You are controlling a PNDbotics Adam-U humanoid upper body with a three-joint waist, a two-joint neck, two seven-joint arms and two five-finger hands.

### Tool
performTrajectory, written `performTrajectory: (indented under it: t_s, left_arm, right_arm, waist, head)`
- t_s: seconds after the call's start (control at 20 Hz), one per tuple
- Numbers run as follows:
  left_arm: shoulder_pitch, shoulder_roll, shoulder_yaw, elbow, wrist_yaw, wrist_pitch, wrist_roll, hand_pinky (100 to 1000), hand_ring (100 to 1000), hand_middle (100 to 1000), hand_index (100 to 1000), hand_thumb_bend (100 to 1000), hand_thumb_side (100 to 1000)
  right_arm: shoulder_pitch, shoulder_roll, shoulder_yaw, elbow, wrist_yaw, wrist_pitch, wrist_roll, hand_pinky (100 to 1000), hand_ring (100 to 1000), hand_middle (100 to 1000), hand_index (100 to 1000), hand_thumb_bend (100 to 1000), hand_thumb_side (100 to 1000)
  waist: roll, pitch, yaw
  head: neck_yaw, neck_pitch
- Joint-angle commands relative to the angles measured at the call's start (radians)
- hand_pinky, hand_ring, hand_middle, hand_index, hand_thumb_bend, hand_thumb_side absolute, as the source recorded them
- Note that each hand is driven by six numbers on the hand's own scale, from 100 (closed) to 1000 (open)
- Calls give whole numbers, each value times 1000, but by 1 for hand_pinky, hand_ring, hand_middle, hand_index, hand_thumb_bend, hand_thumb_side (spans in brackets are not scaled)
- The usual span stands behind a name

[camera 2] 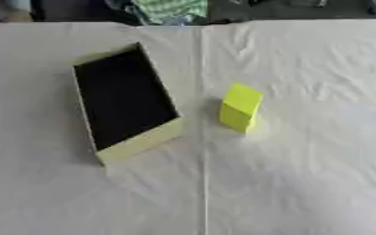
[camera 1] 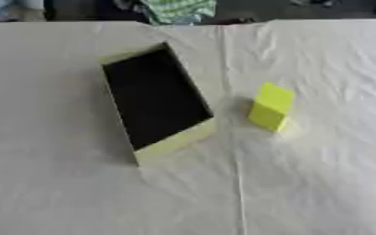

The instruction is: Pick up objects on the table and place them in the box.

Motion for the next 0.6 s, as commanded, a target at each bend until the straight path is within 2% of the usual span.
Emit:
performTrajectory:
  t_s: [0.05,0.35,0.6]
  left_arm:
    - [0,28,-4,-20,0,2,-5,646,540,535,712,100,804]
    - [1,29,-6,-20,1,4,-8,647,541,536,712,100,804]
    - [-1,31,-8,-20,2,5,-9,648,541,536,712,100,804]
  right_arm:
    - [-57,30,40,76,28,-17,88,868,947,909,1000,126,650]
    - [-130,112,116,193,49,-48,113,877,960,925,1000,176,622]
    - [-146,134,147,231,44,-60,114,882,970,933,1000,203,624]
  waist:
    - [-12,-42,-2]
    - [-14,-52,-7]
    - [-18,-59,-10]
  head:
    - [-3,9]
    - [-5,14]
    - [-6,17]
